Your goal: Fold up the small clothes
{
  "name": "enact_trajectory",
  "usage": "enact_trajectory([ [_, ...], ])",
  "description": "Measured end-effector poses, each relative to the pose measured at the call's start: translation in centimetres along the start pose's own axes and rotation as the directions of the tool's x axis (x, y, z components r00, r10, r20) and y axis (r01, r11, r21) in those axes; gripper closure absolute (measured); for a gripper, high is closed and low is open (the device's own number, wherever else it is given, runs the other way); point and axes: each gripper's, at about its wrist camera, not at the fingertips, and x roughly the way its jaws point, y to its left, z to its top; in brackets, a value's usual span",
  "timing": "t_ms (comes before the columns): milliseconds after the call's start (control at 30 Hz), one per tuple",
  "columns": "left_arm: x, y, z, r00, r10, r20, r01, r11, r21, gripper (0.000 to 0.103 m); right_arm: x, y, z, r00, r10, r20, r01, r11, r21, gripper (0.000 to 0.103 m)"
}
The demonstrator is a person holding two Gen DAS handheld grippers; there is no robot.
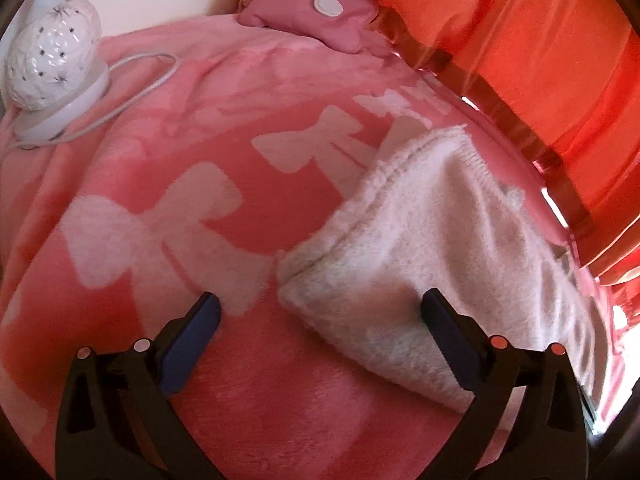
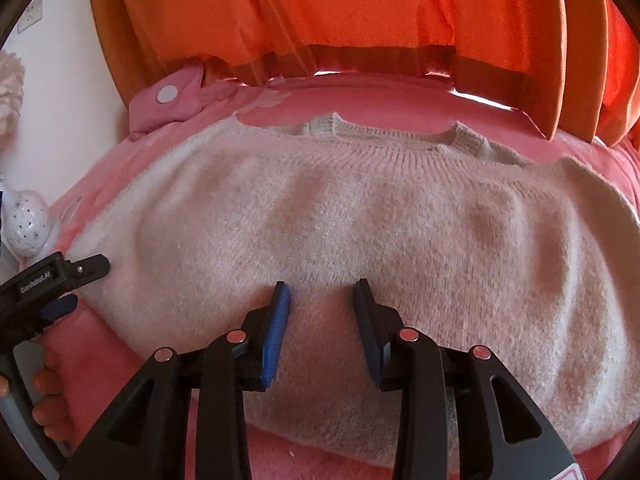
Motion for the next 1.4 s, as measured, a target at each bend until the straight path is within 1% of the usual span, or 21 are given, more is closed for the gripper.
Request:
enact_trajectory([
  [100,0.1,0.3,0.3,1.0,-0.023,-0.001,0.023,1.0,-0.018,0.005,-0.3,0.2,-0.2,1.0,-0.01,0.012,0.01,1.0,-0.009,0.069],
  [133,0.0,0.4,0.3,1.0,-0.027,0.006,0.027,0.999,-0.025,0.01,-0.3,0.2,-0.3,1.0,-0.012,0.014,0.012,1.0,-0.008,0.068],
  [167,-0.2,0.4,0.4,0.999,-0.036,0.023,0.036,0.999,-0.028,0.03,-0.3,0.2,-0.2,1.0,-0.012,0.014,0.012,1.0,-0.006,0.068],
  [233,0.0,0.2,0.7,0.995,-0.097,0.006,0.097,0.995,-0.026,0.048,-0.3,0.0,-0.3,1.0,-0.005,0.013,0.005,1.0,-0.003,0.068],
  [300,0.2,-0.1,0.8,0.996,-0.093,-0.008,0.093,0.995,-0.047,0.051,-0.3,-0.1,-0.3,1.0,-0.002,0.014,0.002,1.0,0.003,0.068],
  [367,0.0,-0.8,0.9,0.996,-0.087,-0.014,0.086,0.996,-0.029,0.065,-0.4,-0.2,-0.3,1.0,0.0,0.015,0.0,1.0,0.002,0.068],
  [500,-2.0,-2.2,1.3,0.995,-0.095,0.016,0.096,0.995,-0.013,0.079,-0.7,-0.8,0.0,1.0,0.028,0.01,-0.028,0.999,0.036,0.065],
  [567,-3.8,-4.0,1.6,0.99,-0.133,0.052,0.131,0.991,0.033,0.085,-1.1,-1.3,0.4,0.997,0.074,0.004,-0.074,0.993,0.094,0.054],
  [633,-5.9,-7.0,1.8,0.979,-0.187,0.074,0.179,0.978,0.102,0.087,-2.5,-2.3,0.8,0.995,0.086,0.045,-0.092,0.982,0.167,0.053],
  [700,-7.3,-9.7,1.8,0.969,-0.233,0.083,0.218,0.962,0.164,0.088,-4.4,-3.9,1.3,0.991,0.081,0.109,-0.104,0.97,0.22,0.052],
  [800,-9.5,-14.8,0.7,0.949,-0.302,0.092,0.267,0.923,0.276,0.089,-6.9,-7.2,1.6,0.982,0.089,0.169,-0.142,0.934,0.329,0.049],
  [867,-10.3,-18.7,-1.2,0.93,-0.362,0.065,0.318,0.881,0.35,0.089,-9.0,-10.6,1.2,0.975,0.077,0.208,-0.162,0.889,0.429,0.048],
  [967,-9.8,-23.0,-4.4,0.914,-0.406,-0.004,0.368,0.824,0.43,0.089,-12.0,-15.3,0.0,0.96,0.042,0.276,-0.194,0.81,0.553,0.047],
  [1067,-6.8,-26.6,-8.9,0.914,-0.389,-0.114,0.392,0.777,0.493,0.089,-14.4,-18.2,-1.2,0.949,-0.03,0.314,-0.175,0.779,0.602,0.044],
  [1167,-2.1,-27.6,-13.0,0.927,-0.298,-0.229,0.375,0.766,0.522,0.087,-15.0,-20.0,-2.6,0.951,-0.045,0.306,-0.17,0.75,0.639,0.042],
  [1200,-1.4,-27.4,-13.8,0.928,-0.289,-0.234,0.371,0.764,0.528,0.086,-14.8,-20.3,-2.8,0.954,-0.035,0.298,-0.176,0.741,0.648,0.042],
  [1233,-1.7,-27.0,-14.1,0.931,-0.303,-0.202,0.365,0.761,0.536,0.085,-14.3,-20.6,-3.1,0.959,-0.01,0.285,-0.188,0.728,0.66,0.042],
  [1267,-2.7,-26.5,-14.3,0.933,-0.324,-0.156,0.354,0.751,0.557,0.08,-13.8,-20.9,-3.0,0.961,0.017,0.275,-0.203,0.719,0.664,0.042],
  [1300,-3.3,-26.3,-14.1,0.931,-0.331,-0.151,0.356,0.743,0.567,0.076,-13.3,-21.0,-2.8,0.961,0.051,0.27,-0.223,0.718,0.66,0.042],
  [1367,-5.1,-25.0,-13.4,0.928,-0.343,-0.147,0.362,0.733,0.576,0.051,-12.9,-20.9,-2.7,0.961,0.077,0.264,-0.237,0.722,0.65,0.04],
  [1400,-6.0,-24.0,-13.0,0.924,-0.358,-0.135,0.367,0.731,0.575,0.045,-12.7,-20.8,-2.5,0.961,0.089,0.261,-0.242,0.725,0.644,0.039],
])
